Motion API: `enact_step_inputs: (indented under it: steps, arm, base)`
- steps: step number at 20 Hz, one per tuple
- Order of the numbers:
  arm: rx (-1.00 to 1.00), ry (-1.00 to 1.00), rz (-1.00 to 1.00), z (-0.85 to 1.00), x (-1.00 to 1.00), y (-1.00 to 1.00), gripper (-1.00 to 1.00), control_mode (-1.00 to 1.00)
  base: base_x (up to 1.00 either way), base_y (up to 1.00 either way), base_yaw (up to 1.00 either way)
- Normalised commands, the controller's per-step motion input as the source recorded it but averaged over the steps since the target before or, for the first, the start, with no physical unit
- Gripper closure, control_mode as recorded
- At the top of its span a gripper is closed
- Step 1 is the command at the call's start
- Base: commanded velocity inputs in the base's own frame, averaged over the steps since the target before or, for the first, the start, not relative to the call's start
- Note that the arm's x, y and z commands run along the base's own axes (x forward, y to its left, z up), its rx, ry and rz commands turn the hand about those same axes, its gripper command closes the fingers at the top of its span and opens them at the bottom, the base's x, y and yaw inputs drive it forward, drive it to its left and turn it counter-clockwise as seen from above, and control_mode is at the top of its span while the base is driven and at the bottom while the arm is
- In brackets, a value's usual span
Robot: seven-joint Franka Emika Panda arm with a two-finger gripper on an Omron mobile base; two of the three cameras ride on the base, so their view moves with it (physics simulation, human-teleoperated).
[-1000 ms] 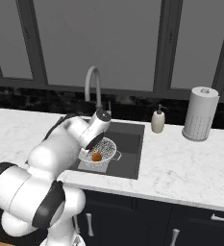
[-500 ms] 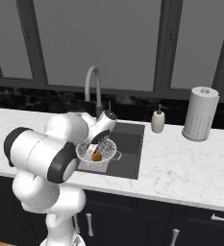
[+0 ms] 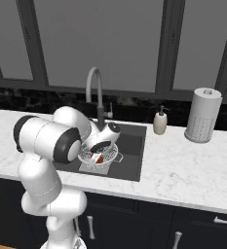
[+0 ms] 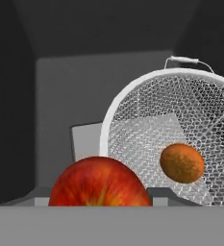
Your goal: Put the colander in the sink, put the apple, orange in the colander, and turn on the sink faucet and pour water over the colander.
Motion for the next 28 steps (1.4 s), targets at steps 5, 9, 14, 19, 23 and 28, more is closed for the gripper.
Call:
enact_step_inputs:
  steps: [5, 9, 14, 19, 23, 28]
  arm:
    - [0.02, 0.00, -0.06, -0.06, 0.42, 0.00, 1.00, -1.00]
    - [0.01, 0.00, -0.05, -0.05, 0.51, 0.00, 1.00, -1.00]
    - [0.00, 0.00, -0.07, -0.49, 0.38, 0.00, 1.00, -1.00]
    - [0.00, 0.00, -0.08, -0.67, 0.23, 0.00, 1.00, -1.00]
    - [0.00, 0.00, -0.08, -0.56, 0.13, 0.00, 1.00, -1.00]
    - [0.00, -0.04, -0.08, -0.23, 0.02, 0.00, -1.00, -1.00]
  base:
    - [0.00, 0.00, 0.00]
    - [0.00, 0.00, 0.00]
    - [0.00, 0.00, 0.00]
    - [0.00, 0.00, 0.00]
    - [0.00, 0.00, 0.00]
    - [0.00, 0.00, 0.00]
